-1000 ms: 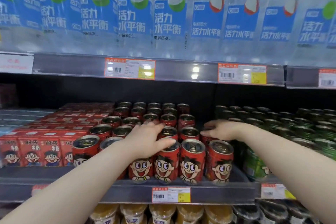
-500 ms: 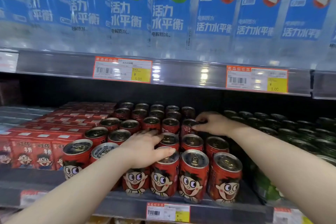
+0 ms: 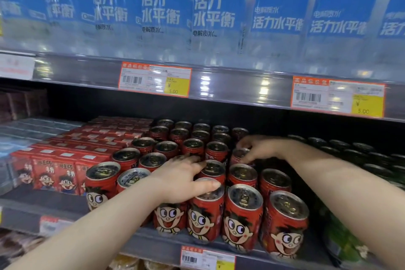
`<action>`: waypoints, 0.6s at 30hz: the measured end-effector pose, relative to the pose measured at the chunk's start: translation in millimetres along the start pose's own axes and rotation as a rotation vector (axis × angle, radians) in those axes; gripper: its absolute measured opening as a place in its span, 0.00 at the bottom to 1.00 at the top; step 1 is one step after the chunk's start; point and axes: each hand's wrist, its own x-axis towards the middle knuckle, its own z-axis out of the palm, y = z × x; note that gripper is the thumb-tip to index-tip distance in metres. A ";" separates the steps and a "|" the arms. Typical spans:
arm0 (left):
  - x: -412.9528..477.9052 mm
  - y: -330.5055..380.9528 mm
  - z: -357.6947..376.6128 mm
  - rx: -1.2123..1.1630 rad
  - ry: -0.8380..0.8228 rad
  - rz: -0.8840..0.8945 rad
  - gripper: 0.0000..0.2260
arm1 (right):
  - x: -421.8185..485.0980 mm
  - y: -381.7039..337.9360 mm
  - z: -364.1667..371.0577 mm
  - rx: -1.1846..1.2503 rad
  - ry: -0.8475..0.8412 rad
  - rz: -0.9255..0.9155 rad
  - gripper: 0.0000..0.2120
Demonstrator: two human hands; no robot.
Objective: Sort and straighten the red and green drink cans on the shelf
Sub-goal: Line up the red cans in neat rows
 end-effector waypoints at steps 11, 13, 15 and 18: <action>-5.8 -29.0 -10.1 -0.222 0.295 -0.025 0.24 | 25.7 -52.3 29.0 -0.088 0.130 -0.136 0.25; -15.1 -44.0 -17.7 -0.027 0.223 -0.130 0.28 | 26.3 -52.1 28.1 -0.097 0.125 -0.118 0.27; -23.6 -59.4 -20.9 0.058 0.108 -0.234 0.32 | 24.9 -52.7 25.4 -0.120 0.097 -0.099 0.32; -30.9 -68.6 -20.6 0.038 0.018 -0.314 0.34 | 18.9 -55.5 19.2 -0.139 0.013 -0.111 0.32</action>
